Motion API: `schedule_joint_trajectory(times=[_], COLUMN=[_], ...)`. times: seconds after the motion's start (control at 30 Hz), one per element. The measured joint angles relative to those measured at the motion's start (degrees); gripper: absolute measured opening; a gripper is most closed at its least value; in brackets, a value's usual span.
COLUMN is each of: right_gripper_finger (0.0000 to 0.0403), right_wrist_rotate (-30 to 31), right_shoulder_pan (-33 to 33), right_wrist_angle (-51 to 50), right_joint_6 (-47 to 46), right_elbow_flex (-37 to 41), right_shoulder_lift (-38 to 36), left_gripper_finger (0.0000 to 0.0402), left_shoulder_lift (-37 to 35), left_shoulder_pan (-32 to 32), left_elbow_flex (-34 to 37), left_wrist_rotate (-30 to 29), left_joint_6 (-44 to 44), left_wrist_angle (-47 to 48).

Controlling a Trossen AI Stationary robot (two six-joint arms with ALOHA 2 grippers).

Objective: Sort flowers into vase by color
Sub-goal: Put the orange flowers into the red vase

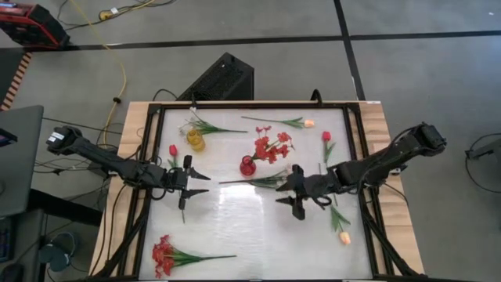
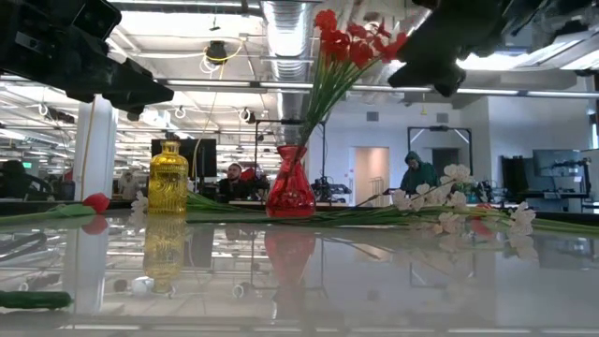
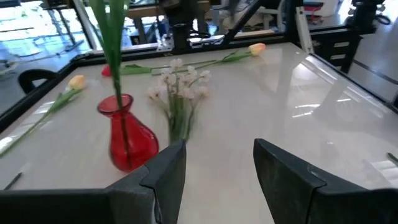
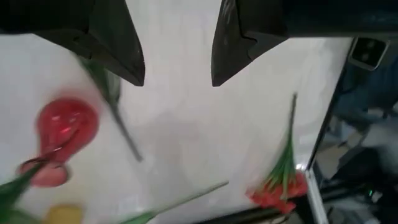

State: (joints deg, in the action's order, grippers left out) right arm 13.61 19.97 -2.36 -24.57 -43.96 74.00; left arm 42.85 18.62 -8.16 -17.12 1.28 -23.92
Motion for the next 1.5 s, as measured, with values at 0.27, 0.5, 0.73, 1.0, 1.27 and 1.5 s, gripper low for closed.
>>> schedule_joint_trajectory(times=[0.27,0.5,0.73,1.0,1.27,1.5], right_gripper_finger=[0.0183,0.0171,0.0163,0.0161,0.0161,0.0161], right_wrist_rotate=[0.02,0.07,0.00,-0.02,0.11,-1.83], right_shoulder_pan=[4.95,7.14,8.72,11.80,13.02,10.80], right_wrist_angle=[-8.83,-14.24,-15.31,-16.05,-13.12,3.08], right_joint_6=[-0.07,-0.07,-0.96,-1.11,1.52,14.06], right_elbow_flex=[-11.27,-17.99,-20.07,-20.07,-20.08,-20.77], right_shoulder_lift=[5.09,9.54,13.39,14.63,16.44,23.86], left_gripper_finger=[0.0178,0.0178,0.0178,0.0178,0.0178,0.0178], left_shoulder_lift=[1.58,7.20,14.01,18.84,17.99,17.46], left_shoulder_pan=[0.00,-0.01,1.24,3.97,5.55,9.08], left_elbow_flex=[-0.02,-0.02,-0.69,-7.24,-14.98,-17.66], left_wrist_rotate=[-0.09,-0.07,0.28,0.12,1.84,-3.02], left_joint_6=[-0.85,-2.91,-3.48,-4.84,-18.37,-20.52], left_wrist_angle=[-0.01,-1.97,-7.29,1.01,23.15,30.30])
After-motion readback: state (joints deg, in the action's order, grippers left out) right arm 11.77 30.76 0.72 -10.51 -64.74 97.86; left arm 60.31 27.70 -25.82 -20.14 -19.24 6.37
